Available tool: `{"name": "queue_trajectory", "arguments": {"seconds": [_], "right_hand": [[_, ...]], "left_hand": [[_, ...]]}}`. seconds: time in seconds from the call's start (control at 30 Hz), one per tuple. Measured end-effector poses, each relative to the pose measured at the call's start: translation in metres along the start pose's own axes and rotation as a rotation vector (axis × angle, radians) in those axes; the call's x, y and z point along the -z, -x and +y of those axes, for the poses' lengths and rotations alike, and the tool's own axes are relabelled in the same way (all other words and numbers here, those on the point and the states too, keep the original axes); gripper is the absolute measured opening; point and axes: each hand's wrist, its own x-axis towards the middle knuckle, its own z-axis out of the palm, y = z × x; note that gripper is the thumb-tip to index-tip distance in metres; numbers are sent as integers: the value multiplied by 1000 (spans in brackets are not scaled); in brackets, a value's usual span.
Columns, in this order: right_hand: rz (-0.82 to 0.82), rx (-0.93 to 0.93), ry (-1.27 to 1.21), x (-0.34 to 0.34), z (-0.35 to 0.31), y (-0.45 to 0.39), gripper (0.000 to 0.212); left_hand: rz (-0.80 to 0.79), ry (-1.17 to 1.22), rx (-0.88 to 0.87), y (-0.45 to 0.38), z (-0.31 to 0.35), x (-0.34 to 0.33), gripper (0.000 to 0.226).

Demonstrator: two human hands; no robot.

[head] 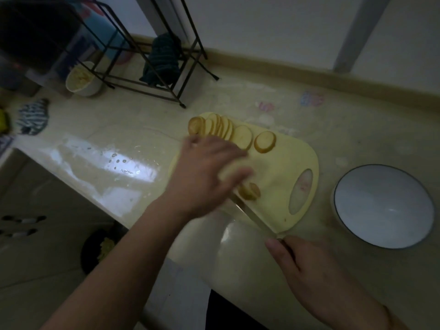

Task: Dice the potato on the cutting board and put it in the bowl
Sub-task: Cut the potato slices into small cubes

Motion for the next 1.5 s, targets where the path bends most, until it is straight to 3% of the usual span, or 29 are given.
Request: {"name": "queue_trajectory", "arguments": {"seconds": [0.1,0.17,0.23,0.37,0.43,0.73,1.1,1.5], "right_hand": [[-48,-50,-113,4,1,5,69],[-50,-107,-228,6,3,9,73],[-8,-181,-325,8,9,13,73],[54,-286,-431,15,22,15,69],[58,-271,-427,19,24,15,67],[65,-265,-423,17,25,19,65],[48,-261,-409,16,26,19,65],[56,-256,-393,18,28,18,64]], "left_hand": [[657,235,248,18,-27,5,37],[815,251,460,31,-33,-9,21],[671,185,481,45,-34,-31,15],[36,74,17,50,-29,-69,19],[-106,44,-87,43,-25,-80,20],[-179,-132,-262,23,-32,-79,19],[-268,225,-171,10,-33,-70,24],[-305,189,-189,4,-30,-76,20]]}}
